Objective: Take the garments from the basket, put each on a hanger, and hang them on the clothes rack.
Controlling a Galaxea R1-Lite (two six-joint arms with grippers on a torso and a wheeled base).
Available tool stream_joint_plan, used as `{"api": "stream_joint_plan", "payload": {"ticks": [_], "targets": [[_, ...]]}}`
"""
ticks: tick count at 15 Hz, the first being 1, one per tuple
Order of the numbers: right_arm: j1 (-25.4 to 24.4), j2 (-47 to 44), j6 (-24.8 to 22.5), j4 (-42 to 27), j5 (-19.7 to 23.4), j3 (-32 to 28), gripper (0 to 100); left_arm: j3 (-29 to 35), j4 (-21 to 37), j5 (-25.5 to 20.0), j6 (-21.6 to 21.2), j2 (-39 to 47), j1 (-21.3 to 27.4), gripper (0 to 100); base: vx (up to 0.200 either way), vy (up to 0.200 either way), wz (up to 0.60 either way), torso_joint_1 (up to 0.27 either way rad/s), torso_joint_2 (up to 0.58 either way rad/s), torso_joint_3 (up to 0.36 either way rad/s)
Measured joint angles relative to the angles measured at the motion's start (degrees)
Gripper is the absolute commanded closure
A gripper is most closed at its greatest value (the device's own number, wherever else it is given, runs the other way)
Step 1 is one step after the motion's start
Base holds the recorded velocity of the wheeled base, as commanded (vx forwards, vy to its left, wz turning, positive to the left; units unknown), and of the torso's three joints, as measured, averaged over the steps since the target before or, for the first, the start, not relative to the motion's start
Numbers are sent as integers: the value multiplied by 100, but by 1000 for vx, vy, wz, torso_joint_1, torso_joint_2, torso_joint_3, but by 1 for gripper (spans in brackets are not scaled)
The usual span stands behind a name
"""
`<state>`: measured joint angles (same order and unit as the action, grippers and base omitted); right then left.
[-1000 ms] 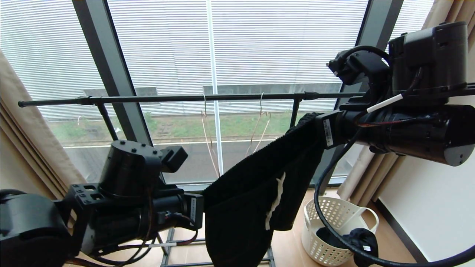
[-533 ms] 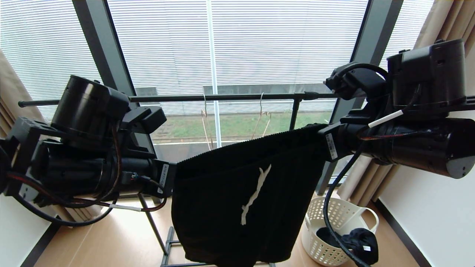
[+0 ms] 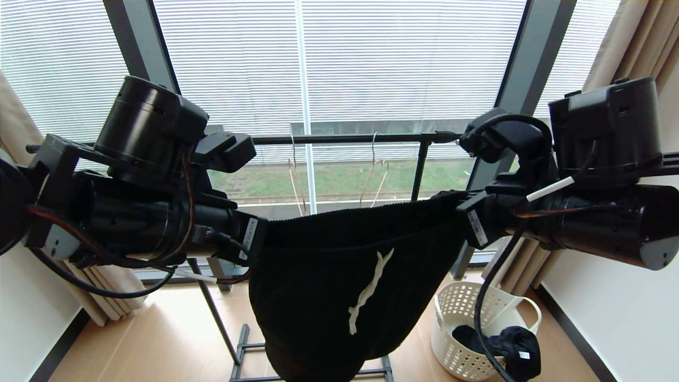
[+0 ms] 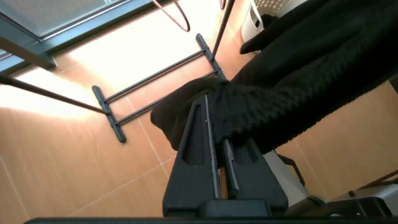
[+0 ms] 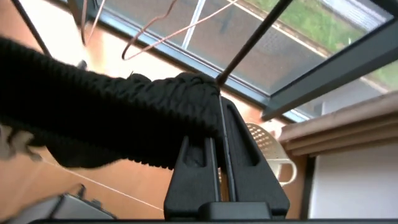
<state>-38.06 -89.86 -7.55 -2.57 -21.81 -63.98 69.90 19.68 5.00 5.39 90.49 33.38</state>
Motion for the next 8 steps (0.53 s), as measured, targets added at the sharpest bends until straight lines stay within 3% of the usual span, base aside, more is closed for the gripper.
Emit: {"api": "stream_joint_plan", "payload": {"ticks": [4, 6, 8], "targets": [[-50, 706, -1378, -22, 1257, 830, 100, 766, -17, -16, 2, 389, 41, 100, 0, 0, 0, 0, 0, 0], [-413, 973, -1503, -40, 1486, 1057, 100, 1248, 0, -22, -2, 667, 105, 100, 0, 0, 0, 0, 0, 0], [-926, 1056, -1317, -44, 1517, 1131, 100, 1753, 16, -24, -2, 975, 182, 100, 0, 0, 0, 0, 0, 0]]}}
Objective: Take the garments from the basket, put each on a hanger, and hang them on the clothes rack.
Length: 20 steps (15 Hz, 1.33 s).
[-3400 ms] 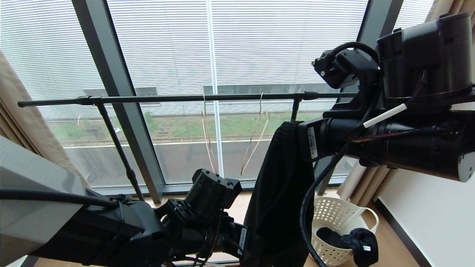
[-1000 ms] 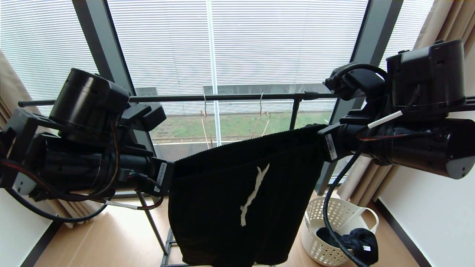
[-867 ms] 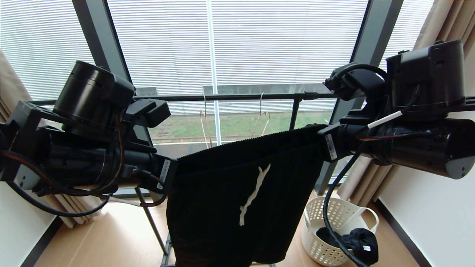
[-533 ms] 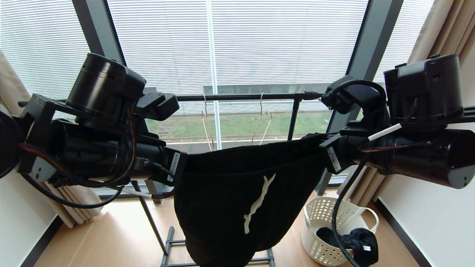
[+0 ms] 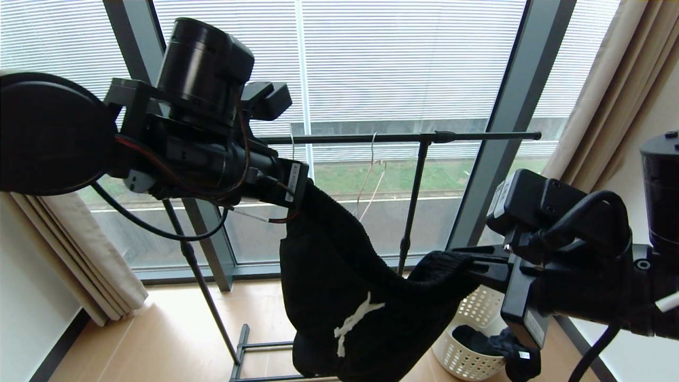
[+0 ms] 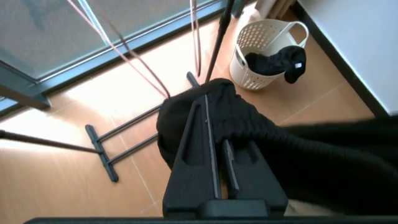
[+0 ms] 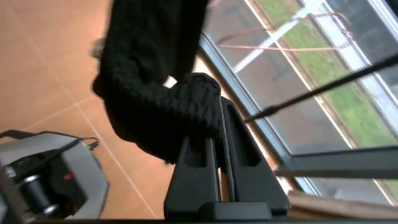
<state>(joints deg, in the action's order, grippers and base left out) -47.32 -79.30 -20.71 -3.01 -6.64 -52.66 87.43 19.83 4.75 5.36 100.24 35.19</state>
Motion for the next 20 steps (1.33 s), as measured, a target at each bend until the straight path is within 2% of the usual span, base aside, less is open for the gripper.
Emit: {"api": "stream_joint_plan", "payload": {"ticks": [5, 12, 16, 18, 20], "targets": [[-1009, -433, 903, 56, -22, -30, 100, 844, 15, -2, -11, 634, 79, 100, 0, 0, 0, 0, 0, 0], [-1803, -1147, 2128, 66, -44, -422, 100, 1124, 13, -5, -6, 902, 83, 100, 0, 0, 0, 0, 0, 0], [-1758, -1172, 2114, -2, -93, -480, 100, 1095, 22, -2, -4, 916, 72, 100, 0, 0, 0, 0, 0, 0], [-1347, -1052, 1727, -100, -116, -447, 100, 1042, 193, -2, -6, 841, 55, 100, 0, 0, 0, 0, 0, 0], [-617, -951, 1180, -224, -138, -436, 100, 989, 635, 0, -11, 657, 33, 100, 0, 0, 0, 0, 0, 0]]}}
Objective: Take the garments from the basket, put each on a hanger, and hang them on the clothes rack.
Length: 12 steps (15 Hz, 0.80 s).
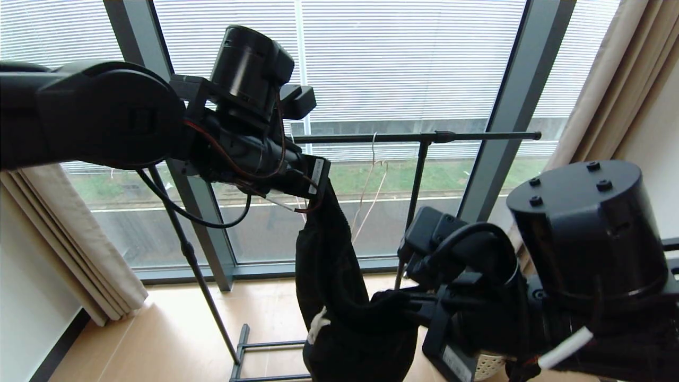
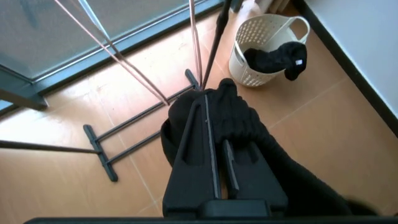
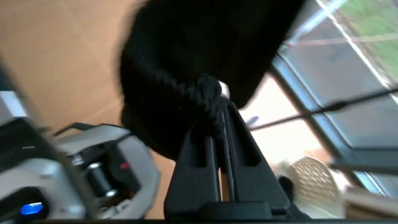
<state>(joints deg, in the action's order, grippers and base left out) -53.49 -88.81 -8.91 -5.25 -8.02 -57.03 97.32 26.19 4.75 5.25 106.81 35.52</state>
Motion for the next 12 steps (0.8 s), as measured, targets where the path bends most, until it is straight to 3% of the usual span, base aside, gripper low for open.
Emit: {"api": "stream_joint_plan", "payload": {"ticks": [3, 6, 9, 12], "targets": [[937, 35, -313, 0, -169, -151, 100, -263, 327, 6, -94, -338, -6, 100, 0, 0, 0, 0, 0, 0], [1362, -229, -190, 189, -344, -510, 100, -1019, 384, 30, -272, -800, 44, 100, 0, 0, 0, 0, 0, 0], [1456, -703, 312, 590, -514, -824, 100, -1813, 384, 50, -338, -1261, 238, 100, 0, 0, 0, 0, 0, 0], [1436, -1314, 1509, 736, -621, -1497, 100, -2541, 364, 46, -246, -1534, 667, 100, 0, 0, 0, 0, 0, 0]]}}
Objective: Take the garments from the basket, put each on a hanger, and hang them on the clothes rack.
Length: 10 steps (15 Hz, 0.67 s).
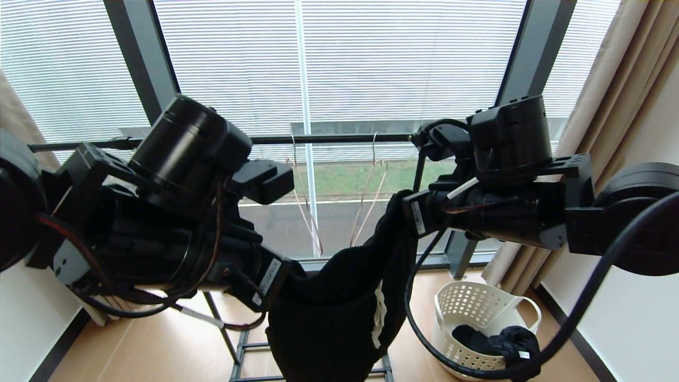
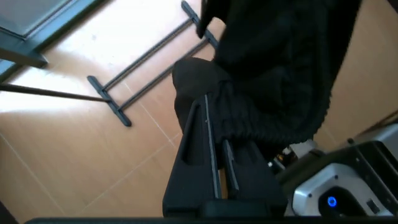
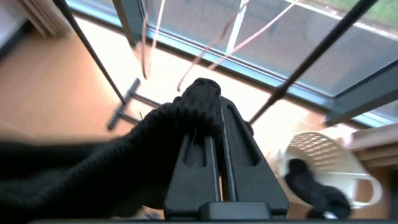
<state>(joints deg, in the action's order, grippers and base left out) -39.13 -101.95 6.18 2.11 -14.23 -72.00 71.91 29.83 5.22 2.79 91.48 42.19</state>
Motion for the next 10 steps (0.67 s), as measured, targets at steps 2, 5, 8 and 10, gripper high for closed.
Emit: {"api": "stream_joint_plan", "payload": {"ticks": [2, 5, 8, 10], "targets": [[-78, -227, 514, -6, -9, -330, 100, -249, -52, -11, 256, -50, 351, 100, 0, 0, 0, 0, 0, 0], [-290, -461, 1070, -17, -11, -661, 100, -422, -268, -35, 757, 88, 959, 100, 0, 0, 0, 0, 0, 0], [-510, -629, 1590, 12, -11, -885, 100, -446, -739, -60, 1220, 332, 1362, 100, 0, 0, 0, 0, 0, 0], [-585, -719, 1782, 24, -11, -1001, 100, -457, -811, -57, 1420, 439, 1477, 100, 0, 0, 0, 0, 0, 0]]}}
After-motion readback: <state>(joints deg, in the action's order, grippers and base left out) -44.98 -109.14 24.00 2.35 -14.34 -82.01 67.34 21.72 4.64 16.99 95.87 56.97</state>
